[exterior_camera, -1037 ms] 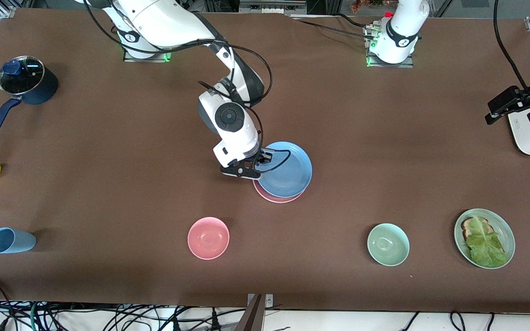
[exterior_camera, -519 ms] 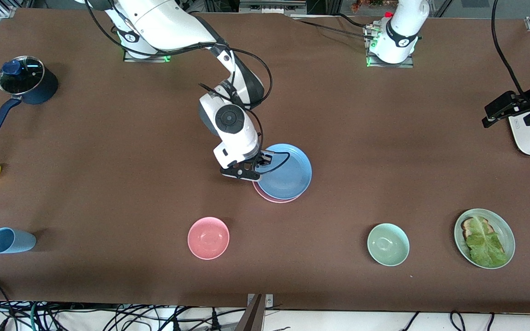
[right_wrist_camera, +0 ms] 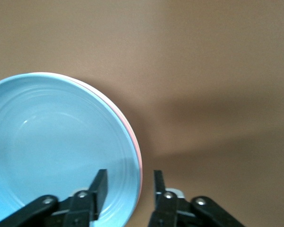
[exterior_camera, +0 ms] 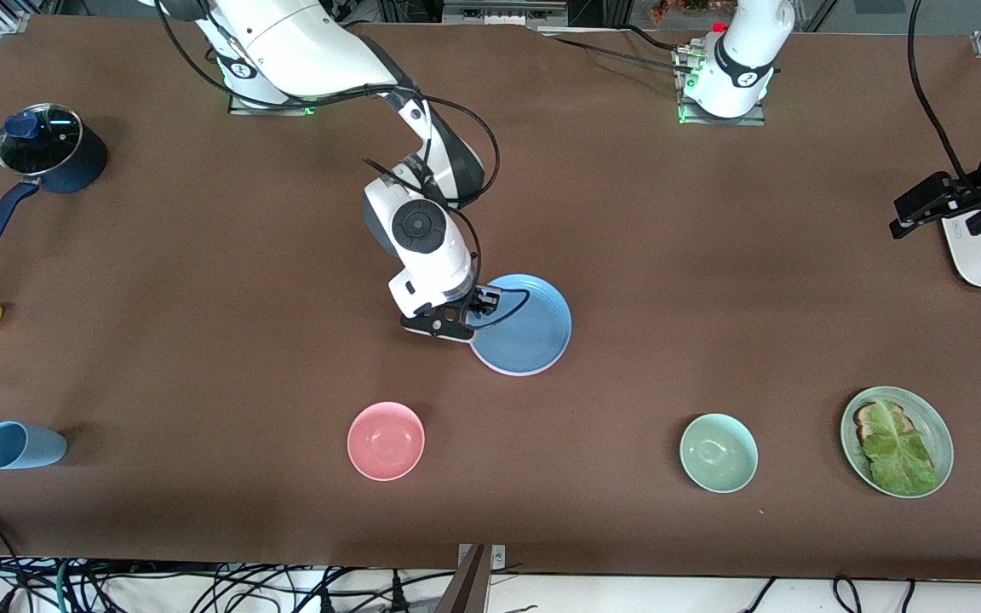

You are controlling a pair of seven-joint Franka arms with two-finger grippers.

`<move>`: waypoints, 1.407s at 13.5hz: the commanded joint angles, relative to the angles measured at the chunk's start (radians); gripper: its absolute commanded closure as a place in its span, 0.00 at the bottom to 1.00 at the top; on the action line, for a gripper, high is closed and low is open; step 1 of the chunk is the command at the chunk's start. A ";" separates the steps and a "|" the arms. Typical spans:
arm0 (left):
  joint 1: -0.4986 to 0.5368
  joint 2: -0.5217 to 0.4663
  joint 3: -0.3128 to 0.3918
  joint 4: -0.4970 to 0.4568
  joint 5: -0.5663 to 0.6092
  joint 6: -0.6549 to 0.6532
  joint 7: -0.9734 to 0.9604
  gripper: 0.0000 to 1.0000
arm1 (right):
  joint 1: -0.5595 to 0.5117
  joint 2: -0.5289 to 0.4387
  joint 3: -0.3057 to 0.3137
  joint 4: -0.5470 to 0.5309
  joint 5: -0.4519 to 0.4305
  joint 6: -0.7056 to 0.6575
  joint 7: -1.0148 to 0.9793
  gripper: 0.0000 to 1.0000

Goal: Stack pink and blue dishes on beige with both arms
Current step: 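Release the blue plate and draw the right gripper back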

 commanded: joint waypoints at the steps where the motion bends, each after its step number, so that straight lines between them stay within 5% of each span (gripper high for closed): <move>1: 0.003 0.014 0.001 0.030 -0.016 -0.005 0.016 0.00 | -0.003 -0.015 -0.016 0.025 -0.008 -0.019 0.005 0.00; 14: 0.006 0.015 0.001 0.028 -0.019 -0.005 0.016 0.00 | -0.406 -0.513 -0.033 -0.148 -0.014 -0.491 -0.647 0.00; 19: 0.003 0.017 0.001 0.028 -0.019 -0.005 0.016 0.00 | -0.548 -0.616 0.001 -0.146 -0.022 -0.626 -0.747 0.00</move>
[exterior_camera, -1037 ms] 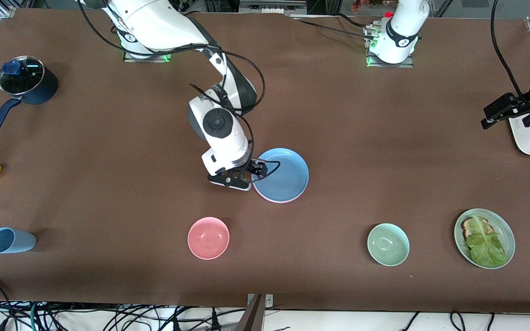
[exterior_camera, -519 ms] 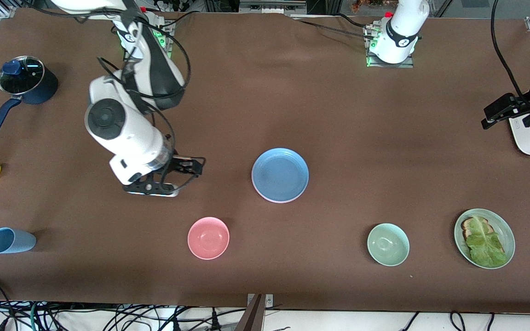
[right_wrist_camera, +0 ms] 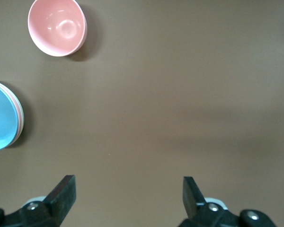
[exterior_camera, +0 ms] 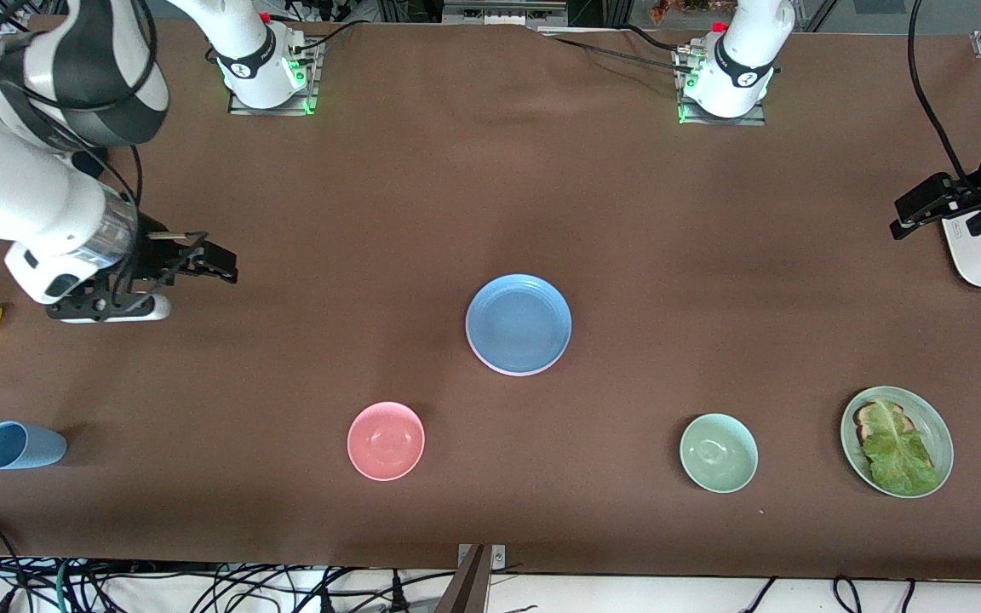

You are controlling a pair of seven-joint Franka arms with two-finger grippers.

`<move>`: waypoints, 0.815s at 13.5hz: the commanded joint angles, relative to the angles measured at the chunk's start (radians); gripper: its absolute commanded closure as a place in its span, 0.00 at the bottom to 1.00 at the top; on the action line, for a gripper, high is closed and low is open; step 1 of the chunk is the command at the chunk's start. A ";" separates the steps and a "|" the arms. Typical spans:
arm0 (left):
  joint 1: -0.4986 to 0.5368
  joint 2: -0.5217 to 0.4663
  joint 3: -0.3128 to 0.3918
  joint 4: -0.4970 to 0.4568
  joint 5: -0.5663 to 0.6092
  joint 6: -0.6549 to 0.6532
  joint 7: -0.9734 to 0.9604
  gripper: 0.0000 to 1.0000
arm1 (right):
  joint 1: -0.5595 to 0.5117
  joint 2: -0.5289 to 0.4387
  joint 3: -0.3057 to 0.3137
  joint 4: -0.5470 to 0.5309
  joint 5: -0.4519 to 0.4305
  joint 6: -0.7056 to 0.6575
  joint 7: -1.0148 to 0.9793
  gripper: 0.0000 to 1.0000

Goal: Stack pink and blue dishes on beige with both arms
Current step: 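Release the blue plate and draw the right gripper back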

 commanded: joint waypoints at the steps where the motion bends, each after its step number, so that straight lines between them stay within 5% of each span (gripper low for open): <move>1: 0.004 0.015 0.001 0.027 -0.019 -0.006 0.016 0.00 | -0.082 -0.076 0.059 -0.036 -0.029 -0.055 -0.019 0.00; 11: 0.008 0.015 0.005 0.027 -0.019 -0.006 0.016 0.00 | -0.094 -0.076 0.059 0.034 -0.074 -0.109 -0.047 0.00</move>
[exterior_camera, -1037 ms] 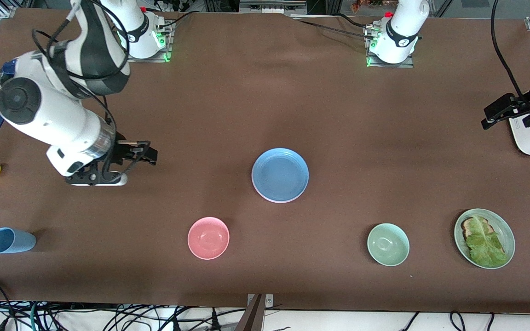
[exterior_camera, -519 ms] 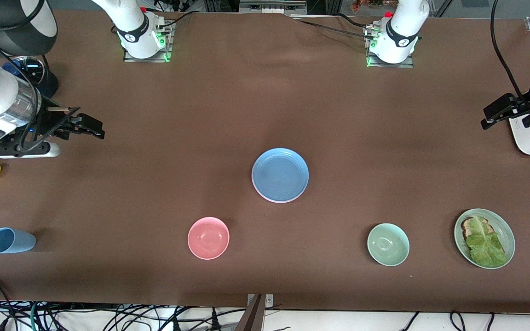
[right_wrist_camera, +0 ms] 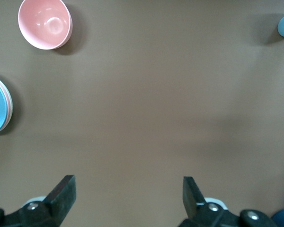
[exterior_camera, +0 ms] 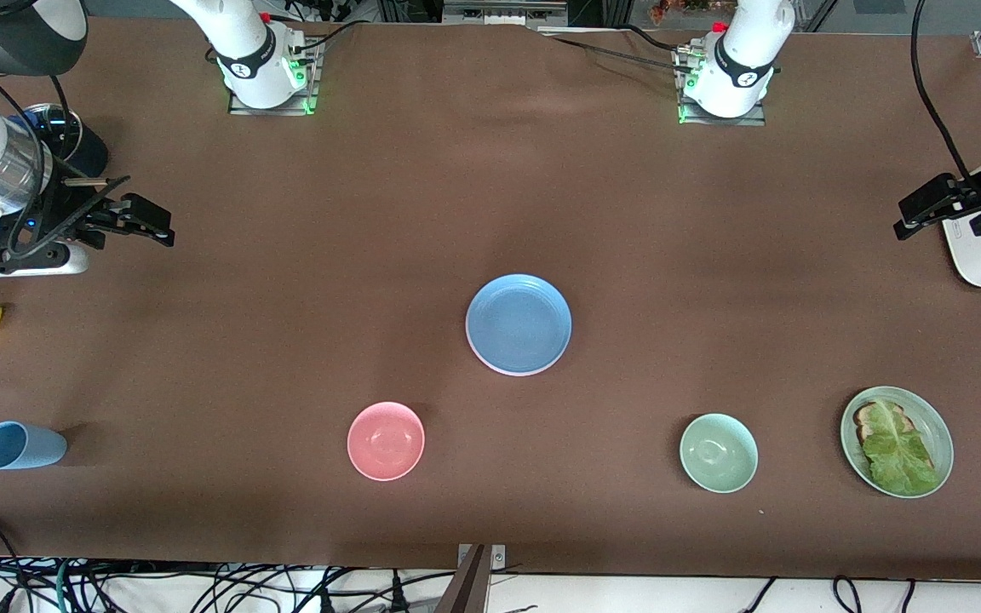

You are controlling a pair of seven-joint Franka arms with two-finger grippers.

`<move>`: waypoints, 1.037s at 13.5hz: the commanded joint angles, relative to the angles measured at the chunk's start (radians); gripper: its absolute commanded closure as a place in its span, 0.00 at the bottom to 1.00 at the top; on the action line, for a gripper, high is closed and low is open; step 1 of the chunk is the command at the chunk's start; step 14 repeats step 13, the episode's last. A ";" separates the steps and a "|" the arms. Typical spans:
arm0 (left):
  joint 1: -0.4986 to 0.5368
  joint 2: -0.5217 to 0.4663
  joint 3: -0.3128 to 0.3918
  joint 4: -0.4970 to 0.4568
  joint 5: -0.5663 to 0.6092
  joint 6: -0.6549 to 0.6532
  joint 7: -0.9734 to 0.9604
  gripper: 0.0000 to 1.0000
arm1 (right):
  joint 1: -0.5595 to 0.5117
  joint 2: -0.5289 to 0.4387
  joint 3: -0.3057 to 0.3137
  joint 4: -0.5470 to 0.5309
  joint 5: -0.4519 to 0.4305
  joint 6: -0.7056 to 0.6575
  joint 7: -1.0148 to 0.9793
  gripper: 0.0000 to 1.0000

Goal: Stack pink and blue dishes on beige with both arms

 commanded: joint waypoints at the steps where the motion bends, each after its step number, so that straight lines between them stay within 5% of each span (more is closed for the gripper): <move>1: 0.002 0.013 0.001 0.027 -0.019 -0.006 0.016 0.00 | -0.020 0.005 0.018 0.016 -0.018 -0.019 -0.008 0.00; 14: 0.002 0.015 0.001 0.026 -0.019 -0.006 0.016 0.00 | -0.033 -0.009 0.010 0.022 -0.019 -0.036 -0.014 0.00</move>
